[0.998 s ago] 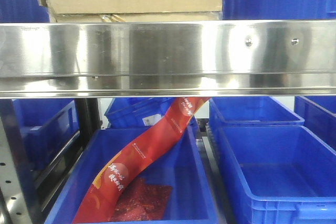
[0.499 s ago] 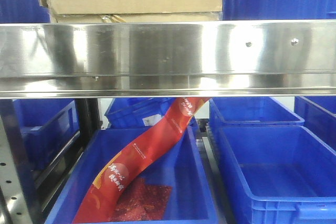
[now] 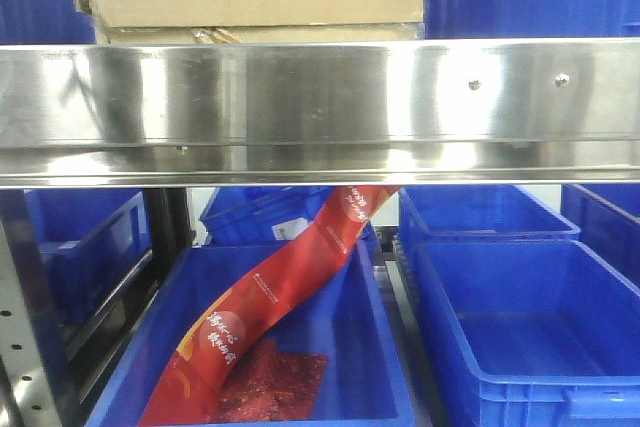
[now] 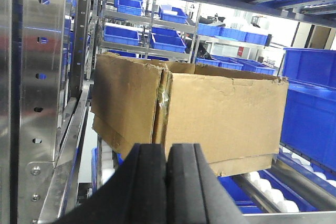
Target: Stack two boxes on right shelf middle
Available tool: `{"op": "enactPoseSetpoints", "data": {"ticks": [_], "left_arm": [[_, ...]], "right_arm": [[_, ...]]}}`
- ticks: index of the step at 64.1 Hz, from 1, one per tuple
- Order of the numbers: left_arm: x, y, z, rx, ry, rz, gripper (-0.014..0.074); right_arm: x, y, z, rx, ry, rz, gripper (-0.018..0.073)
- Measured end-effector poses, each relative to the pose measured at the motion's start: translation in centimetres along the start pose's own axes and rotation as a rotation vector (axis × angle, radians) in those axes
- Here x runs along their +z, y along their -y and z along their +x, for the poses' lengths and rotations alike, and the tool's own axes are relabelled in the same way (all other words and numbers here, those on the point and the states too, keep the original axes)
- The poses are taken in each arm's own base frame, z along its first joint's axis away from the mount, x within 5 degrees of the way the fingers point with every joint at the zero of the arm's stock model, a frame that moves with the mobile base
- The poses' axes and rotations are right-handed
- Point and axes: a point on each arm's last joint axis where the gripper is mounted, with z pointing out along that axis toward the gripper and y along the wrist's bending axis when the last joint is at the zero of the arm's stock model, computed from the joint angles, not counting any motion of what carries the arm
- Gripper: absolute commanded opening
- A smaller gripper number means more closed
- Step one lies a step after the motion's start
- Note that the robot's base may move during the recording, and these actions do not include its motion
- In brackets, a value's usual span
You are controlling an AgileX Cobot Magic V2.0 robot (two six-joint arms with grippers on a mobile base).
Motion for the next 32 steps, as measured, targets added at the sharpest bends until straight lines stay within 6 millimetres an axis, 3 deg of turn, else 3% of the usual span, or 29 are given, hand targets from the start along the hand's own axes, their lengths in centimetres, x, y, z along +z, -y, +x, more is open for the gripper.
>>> {"op": "enactPoseSetpoints", "data": {"ticks": [7, 13, 32], "left_arm": [[0.0, 0.0, 0.0, 0.005, 0.002, -0.001, -0.0090], [0.0, 0.0, 0.0, 0.005, 0.002, -0.001, -0.0090], [0.0, 0.0, 0.0, 0.005, 0.000, -0.001, -0.0090]], "right_arm": [[-0.6, 0.2, 0.9, -0.013, -0.032, 0.013, -0.0162], [-1.5, 0.5, 2.6, -0.143, -0.045, 0.012, -0.0162], [-2.8, 2.0, 10.7, -0.221, -0.023, 0.084, -0.0162]]}}
